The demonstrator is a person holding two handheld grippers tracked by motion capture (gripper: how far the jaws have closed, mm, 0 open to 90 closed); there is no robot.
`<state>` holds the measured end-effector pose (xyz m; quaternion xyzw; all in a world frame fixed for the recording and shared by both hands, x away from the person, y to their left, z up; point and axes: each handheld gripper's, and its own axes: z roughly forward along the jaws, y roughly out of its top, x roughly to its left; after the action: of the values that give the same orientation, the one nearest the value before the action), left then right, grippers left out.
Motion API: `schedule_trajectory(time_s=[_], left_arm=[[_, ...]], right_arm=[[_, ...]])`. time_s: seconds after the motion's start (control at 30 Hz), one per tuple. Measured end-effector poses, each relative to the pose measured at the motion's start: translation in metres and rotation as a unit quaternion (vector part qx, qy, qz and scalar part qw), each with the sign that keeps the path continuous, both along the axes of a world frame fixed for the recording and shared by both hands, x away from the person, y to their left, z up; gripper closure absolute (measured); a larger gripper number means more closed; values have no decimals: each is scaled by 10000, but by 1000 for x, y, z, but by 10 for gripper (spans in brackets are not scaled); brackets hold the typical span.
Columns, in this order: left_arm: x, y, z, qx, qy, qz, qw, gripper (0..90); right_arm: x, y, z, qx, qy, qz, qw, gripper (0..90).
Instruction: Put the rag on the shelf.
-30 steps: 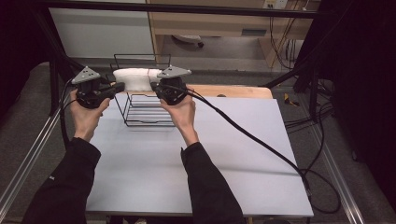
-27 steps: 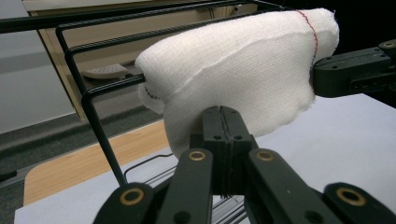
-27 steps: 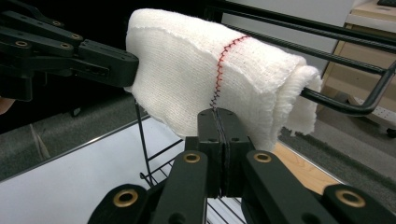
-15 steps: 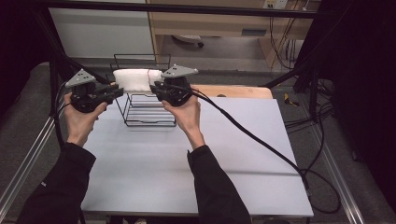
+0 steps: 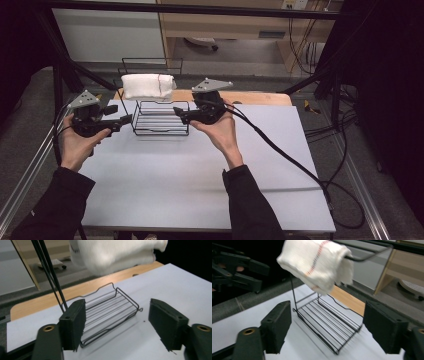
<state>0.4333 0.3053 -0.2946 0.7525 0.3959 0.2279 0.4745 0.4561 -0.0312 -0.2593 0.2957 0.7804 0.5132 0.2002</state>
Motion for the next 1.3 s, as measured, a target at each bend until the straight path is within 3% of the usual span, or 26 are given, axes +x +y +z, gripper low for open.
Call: schedule_trajectory(time_s=[0.17,0.33,0.87,1.3], left_arm=[[-3,1,-16,97,226,-40,9997,215],[-10,1,-33,150,313,-22,9994,120],[-34,0,-80,22,562,-161,9983,74],[-48,0,-111,241,619,-259,9975,67]], right_arm=[[-5,-22,-11,55,-15,-146,9999,138],[-10,-46,-25,-1,90,-202,9998,72],[-30,-128,-83,112,737,-551,9957,5],[-54,-181,-136,-45,1225,-666,9902,3]])
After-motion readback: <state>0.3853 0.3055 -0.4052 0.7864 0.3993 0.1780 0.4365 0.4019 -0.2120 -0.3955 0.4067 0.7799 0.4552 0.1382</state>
